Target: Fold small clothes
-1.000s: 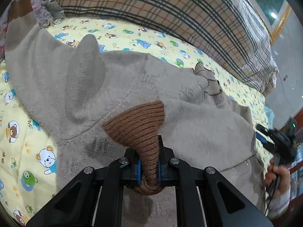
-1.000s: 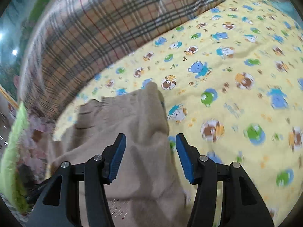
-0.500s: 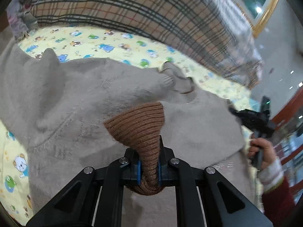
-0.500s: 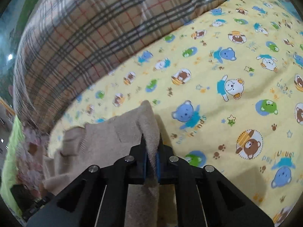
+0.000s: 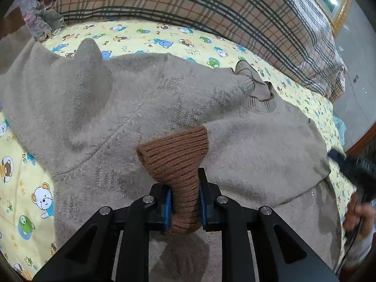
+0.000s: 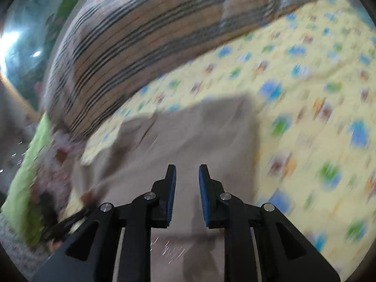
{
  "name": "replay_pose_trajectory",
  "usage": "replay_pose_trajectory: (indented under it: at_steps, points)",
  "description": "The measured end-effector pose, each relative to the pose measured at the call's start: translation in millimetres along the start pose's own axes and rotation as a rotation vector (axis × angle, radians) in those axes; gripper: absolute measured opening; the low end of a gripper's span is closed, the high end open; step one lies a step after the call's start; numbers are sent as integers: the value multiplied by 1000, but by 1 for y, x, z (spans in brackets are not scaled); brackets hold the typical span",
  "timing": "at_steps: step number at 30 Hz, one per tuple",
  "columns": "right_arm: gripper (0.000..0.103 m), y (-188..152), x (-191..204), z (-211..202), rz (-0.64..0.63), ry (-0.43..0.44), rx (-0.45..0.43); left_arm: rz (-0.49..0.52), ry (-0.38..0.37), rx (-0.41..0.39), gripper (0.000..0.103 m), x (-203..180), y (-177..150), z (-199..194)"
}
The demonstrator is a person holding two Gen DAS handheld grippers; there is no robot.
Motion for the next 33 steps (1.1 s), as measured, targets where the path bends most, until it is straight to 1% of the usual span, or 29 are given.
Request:
replay_pose_trajectory:
  at_steps: [1,2,3,4,5,7,10,11,12,13,15,17,18,20,22,24,25,27,29,31,33]
  points:
    - [21,-11,1,4,0,16,37,1,-2,3,18,0,-1,-2]
    - [21,-20,-1,9,-1,-13,69,4,-2,7,19,0,-2,-3]
    - [21,-28,-8,12,-4,-88,101,6,-1,14,21,-1,-3,-3]
    - [9,-34,-22,13,4,-147,112,9,3,18,22,-1,-4,-3]
    - [1,-37,-31,12,31,-135,97,16,16,20,24,-1,-5,-4]
    - [0,-37,-46,8,111,-109,89,30,52,17,25,2,-5,-5]
    - [0,-29,-34,2,34,-195,97,14,61,9,26,14,-4,-15]
    - [1,-29,-31,-2,25,-207,98,10,66,2,26,17,-4,-19]
    - [4,-28,-27,-6,25,-200,87,1,75,-8,25,23,-3,-26]
    - [4,-27,-19,-10,25,-180,67,-12,77,-19,25,30,-3,-34]
    - [4,-27,-5,-16,12,-157,44,-45,71,-39,28,46,-1,-48]
    - [4,-27,10,-14,-2,-136,35,-83,68,-57,39,63,3,-60]
    - [4,-28,18,-13,-13,-118,34,-111,67,-73,42,75,6,-67]
    - [4,-33,32,-9,-35,-92,37,-163,77,-101,53,96,14,-77]
    - [4,-42,42,-7,-49,-72,48,-226,102,-136,57,121,26,-86]
    - [4,-50,50,-2,-53,-53,63,-295,128,-162,62,145,42,-91]
    - [4,-54,55,1,-59,-46,74,-328,143,-175,67,158,52,-93]
    - [4,-59,62,6,-62,-29,89,-366,179,-200,67,176,69,-93]
    - [4,-64,69,10,-59,-21,99,-390,211,-219,71,194,90,-92]
    - [4,-67,75,12,-74,-19,107,-414,257,-239,71,209,111,-86]
    - [4,-69,80,14,-76,-10,109,-429,281,-248,73,225,132,-77]
Point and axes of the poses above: each gripper's, at about its wrist camera, not at the fingertips, and z roughly the way its jaws point, x to its left, y to its top, the point moved 2 cm from there along z, roughly the way its jaws point, and after that the axes turned 11 degrees about -z, right-handed, at the moved point
